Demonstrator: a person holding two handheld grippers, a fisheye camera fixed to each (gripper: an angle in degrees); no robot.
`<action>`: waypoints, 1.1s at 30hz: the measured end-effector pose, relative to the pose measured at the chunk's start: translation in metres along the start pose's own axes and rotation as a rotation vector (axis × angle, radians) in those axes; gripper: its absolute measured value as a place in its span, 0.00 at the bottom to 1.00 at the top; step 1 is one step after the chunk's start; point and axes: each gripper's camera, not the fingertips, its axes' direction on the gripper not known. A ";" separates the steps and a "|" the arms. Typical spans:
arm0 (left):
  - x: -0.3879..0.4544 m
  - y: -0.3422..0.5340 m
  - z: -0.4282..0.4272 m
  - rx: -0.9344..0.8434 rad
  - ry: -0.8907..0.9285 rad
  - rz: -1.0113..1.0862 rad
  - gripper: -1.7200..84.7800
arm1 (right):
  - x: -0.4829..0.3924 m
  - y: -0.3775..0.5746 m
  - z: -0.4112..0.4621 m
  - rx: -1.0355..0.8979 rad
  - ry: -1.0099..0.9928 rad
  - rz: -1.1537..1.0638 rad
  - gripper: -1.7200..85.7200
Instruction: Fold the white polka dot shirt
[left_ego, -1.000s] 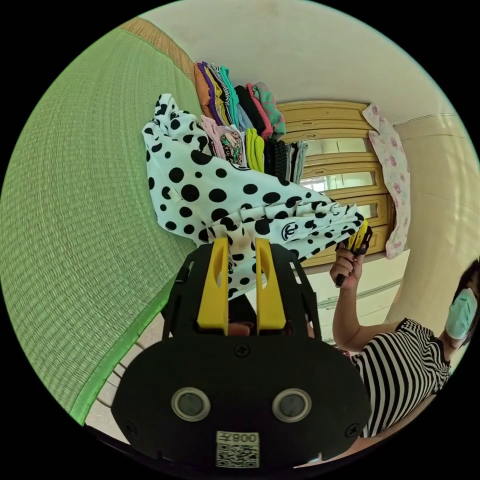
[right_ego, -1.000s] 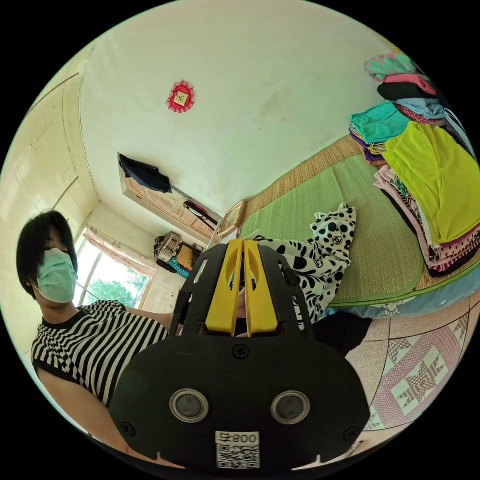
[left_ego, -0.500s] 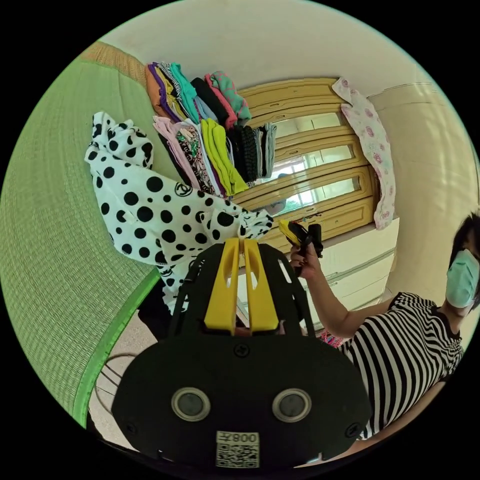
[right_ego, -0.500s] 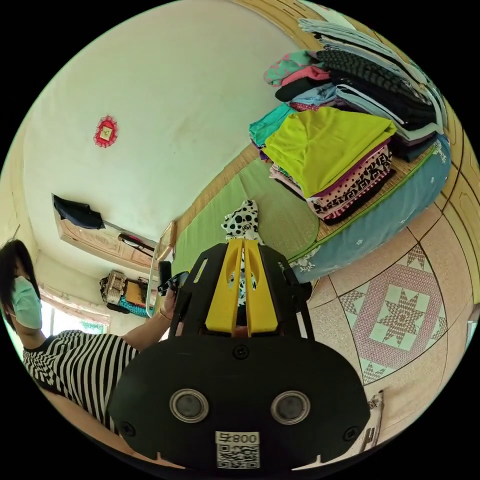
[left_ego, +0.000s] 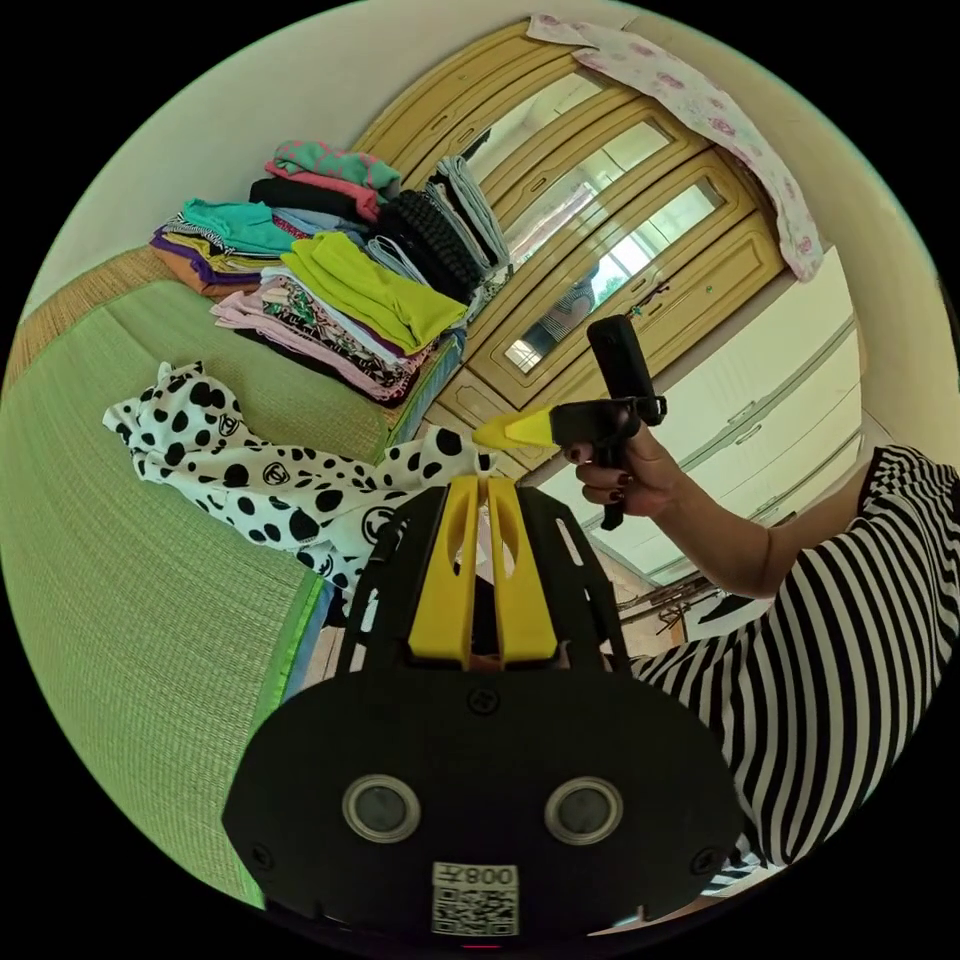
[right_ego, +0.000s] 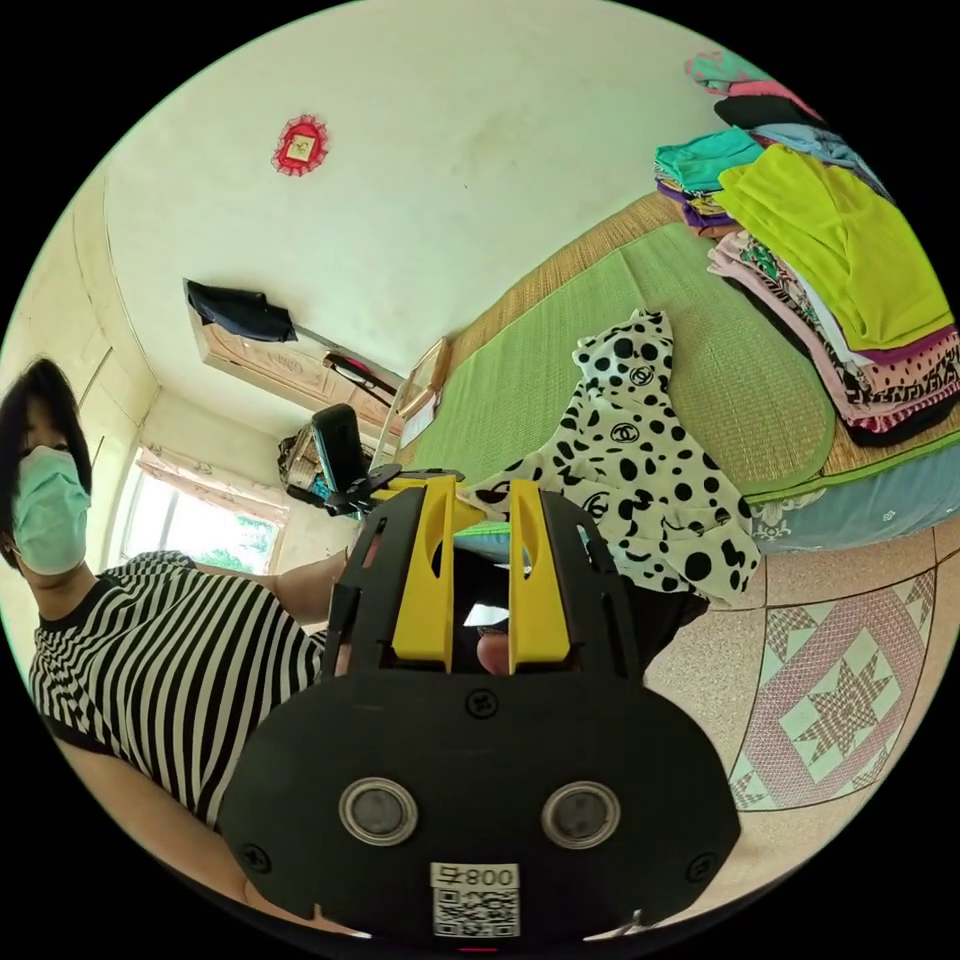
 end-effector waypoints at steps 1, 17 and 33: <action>0.008 -0.003 0.004 -0.010 -0.032 0.025 0.04 | 0.004 -0.002 0.004 -0.011 -0.012 0.012 0.12; 0.032 -0.054 0.015 -0.054 -0.057 0.118 0.05 | 0.041 -0.024 0.008 -0.050 -0.220 0.152 0.04; -0.185 -0.070 -0.081 0.319 0.229 -0.735 0.16 | 0.017 -0.044 -0.114 0.206 -0.358 0.048 0.03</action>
